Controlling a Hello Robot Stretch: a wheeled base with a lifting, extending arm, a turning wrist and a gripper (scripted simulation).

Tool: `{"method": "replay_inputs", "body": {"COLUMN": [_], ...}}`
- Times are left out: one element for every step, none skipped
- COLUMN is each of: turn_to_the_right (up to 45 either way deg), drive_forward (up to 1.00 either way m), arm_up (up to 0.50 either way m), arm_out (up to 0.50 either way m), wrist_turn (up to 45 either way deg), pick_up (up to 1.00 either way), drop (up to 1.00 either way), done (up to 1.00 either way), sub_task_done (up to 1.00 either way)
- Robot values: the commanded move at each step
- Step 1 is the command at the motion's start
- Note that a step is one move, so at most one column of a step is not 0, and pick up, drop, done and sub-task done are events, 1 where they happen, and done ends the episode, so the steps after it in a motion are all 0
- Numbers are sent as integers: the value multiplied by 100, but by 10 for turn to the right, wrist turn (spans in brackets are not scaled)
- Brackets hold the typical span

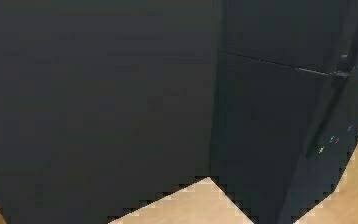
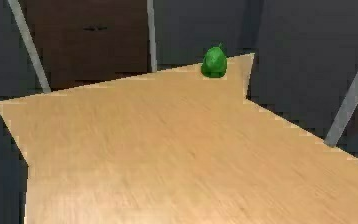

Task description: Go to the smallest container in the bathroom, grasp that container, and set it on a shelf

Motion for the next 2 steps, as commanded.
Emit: {"method": "replay_inputs", "body": {"turn_to_the_right": [-450, -420], "drive_forward": [0, 0], "arm_up": [0, 0], "arm_out": [0, 0], "wrist_turn": [0, 0], "pick_up": [0, 0], "drop": [0, 0], "done": [0, 0], "sub_task_done": [0, 0]}}
